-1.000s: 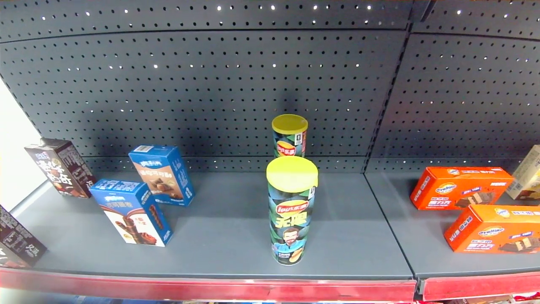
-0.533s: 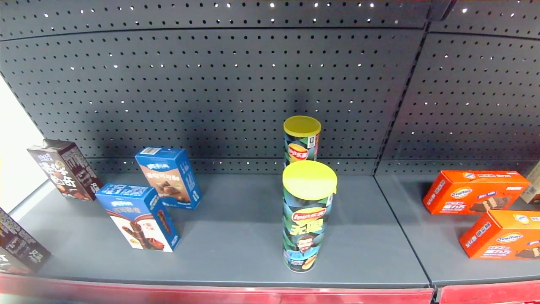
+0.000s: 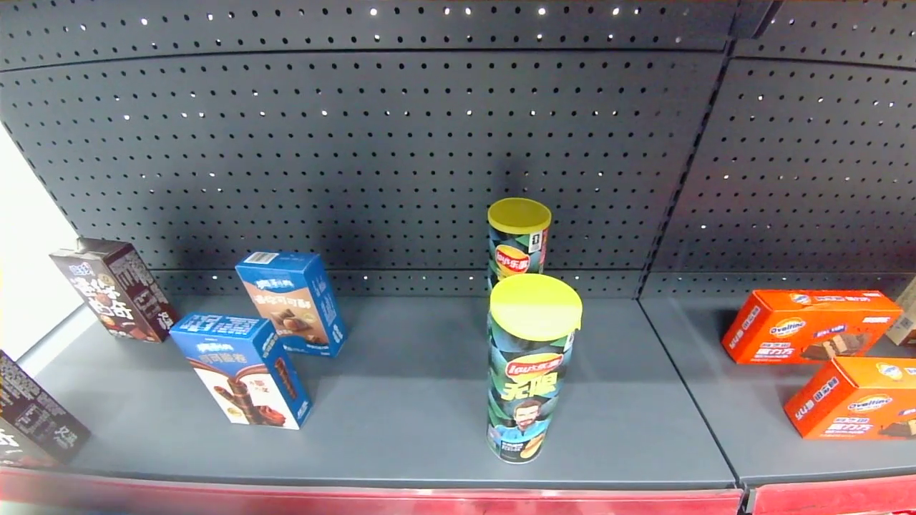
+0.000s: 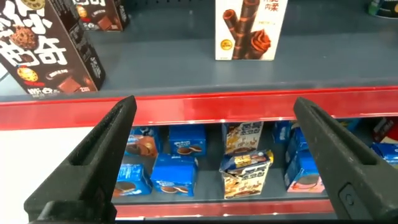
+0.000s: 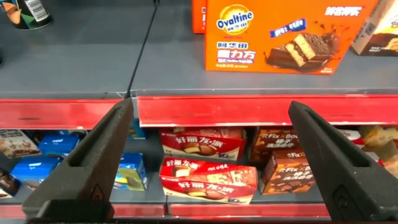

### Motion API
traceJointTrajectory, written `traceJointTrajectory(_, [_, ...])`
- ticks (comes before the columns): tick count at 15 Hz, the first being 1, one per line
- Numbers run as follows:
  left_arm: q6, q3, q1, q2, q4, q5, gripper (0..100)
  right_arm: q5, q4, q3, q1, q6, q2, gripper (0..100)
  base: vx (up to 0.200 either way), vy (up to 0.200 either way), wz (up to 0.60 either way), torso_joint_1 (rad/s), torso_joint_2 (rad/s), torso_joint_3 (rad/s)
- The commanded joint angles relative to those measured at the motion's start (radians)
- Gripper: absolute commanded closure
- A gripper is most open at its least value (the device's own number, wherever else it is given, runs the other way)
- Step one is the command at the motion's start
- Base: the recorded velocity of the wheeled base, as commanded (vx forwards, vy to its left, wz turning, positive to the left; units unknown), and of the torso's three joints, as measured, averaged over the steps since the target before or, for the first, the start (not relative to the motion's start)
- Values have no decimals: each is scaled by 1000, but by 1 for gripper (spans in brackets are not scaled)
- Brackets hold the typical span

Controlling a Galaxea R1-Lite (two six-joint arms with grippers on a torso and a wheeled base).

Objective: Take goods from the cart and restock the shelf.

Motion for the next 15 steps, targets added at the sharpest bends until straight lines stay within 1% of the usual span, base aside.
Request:
traceJointTrajectory(1, [7, 0, 0, 2, 1, -2, 0, -1, 1, 0, 0, 0, 1, 0, -200, 0, 0, 7, 2, 2])
traceJointTrajectory(3, [7, 0, 0, 2, 1, -3, 0, -1, 1, 0, 0, 0, 1, 0, 0, 0, 0, 0, 0, 0])
traceJointTrajectory(6, [-3, 0, 0, 2, 0, 0, 0, -1, 1, 0, 0, 0, 1, 0, 0, 0, 0, 0, 0, 0])
traceJointTrajectory(15, [-3, 0, 0, 2, 0, 1, 0, -1, 1, 0, 0, 0, 1, 0, 0, 0, 0, 0, 0, 0])
